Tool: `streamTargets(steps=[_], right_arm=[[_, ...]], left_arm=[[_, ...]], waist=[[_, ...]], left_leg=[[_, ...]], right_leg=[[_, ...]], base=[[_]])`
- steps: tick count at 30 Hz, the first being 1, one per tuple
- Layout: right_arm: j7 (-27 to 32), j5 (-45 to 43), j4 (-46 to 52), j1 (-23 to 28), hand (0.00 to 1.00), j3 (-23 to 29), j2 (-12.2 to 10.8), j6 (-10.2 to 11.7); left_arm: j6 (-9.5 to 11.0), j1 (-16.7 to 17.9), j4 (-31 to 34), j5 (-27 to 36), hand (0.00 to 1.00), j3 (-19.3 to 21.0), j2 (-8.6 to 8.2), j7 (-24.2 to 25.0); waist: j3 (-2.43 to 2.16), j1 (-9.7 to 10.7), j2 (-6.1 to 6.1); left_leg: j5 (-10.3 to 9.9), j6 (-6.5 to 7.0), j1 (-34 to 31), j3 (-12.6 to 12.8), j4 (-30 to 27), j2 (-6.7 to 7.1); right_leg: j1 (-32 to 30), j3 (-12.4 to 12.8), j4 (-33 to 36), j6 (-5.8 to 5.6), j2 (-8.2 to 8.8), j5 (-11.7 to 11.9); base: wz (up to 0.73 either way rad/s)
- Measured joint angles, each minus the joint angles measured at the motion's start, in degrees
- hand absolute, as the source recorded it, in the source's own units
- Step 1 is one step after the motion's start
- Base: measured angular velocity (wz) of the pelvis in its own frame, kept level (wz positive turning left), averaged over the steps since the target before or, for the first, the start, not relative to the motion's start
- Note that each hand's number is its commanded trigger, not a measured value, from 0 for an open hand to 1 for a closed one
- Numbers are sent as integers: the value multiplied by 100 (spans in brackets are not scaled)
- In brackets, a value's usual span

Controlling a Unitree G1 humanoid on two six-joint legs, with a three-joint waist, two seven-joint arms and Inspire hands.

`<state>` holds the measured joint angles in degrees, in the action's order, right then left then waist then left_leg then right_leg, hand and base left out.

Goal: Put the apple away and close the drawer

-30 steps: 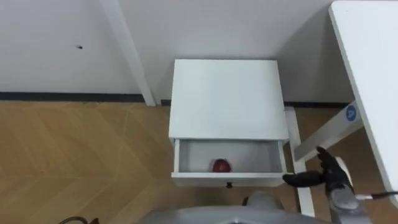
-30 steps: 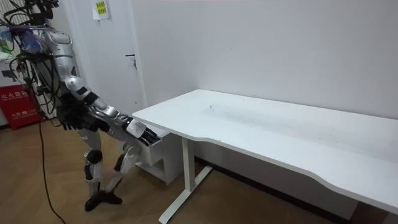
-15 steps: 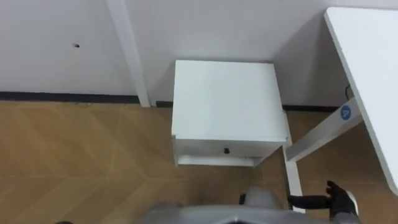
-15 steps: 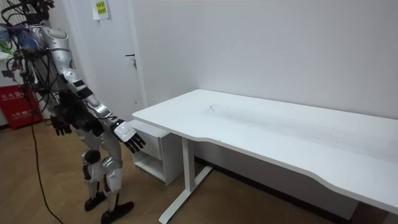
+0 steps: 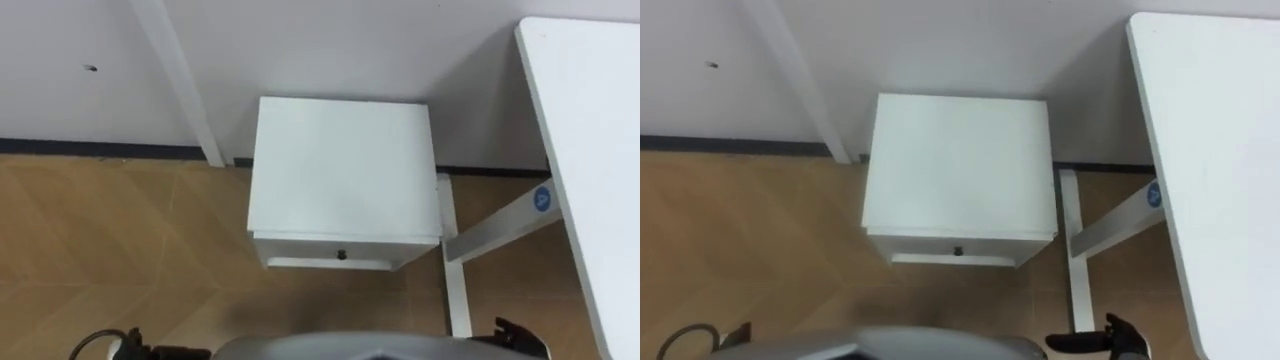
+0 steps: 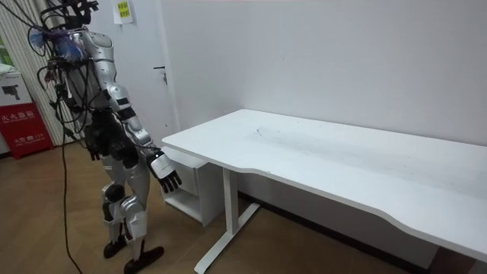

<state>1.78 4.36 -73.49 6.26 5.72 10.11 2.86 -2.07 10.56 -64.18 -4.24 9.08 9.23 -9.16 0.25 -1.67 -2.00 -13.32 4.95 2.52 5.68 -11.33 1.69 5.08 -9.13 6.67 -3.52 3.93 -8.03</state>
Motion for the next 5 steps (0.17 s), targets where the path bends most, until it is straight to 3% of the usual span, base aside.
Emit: streamTargets(steps=[5], right_arm=[[-68, 89, -88, 8, 0, 1, -20, -57]], left_arm=[[-14, 27, -23, -32, 0, 27, 0, 105]], waist=[[39, -12, 5]], left_leg=[[-6, -11, -12, -41, 8, 1]], right_leg=[[-1, -46, 1, 1, -1, -16]], base=[[4]])
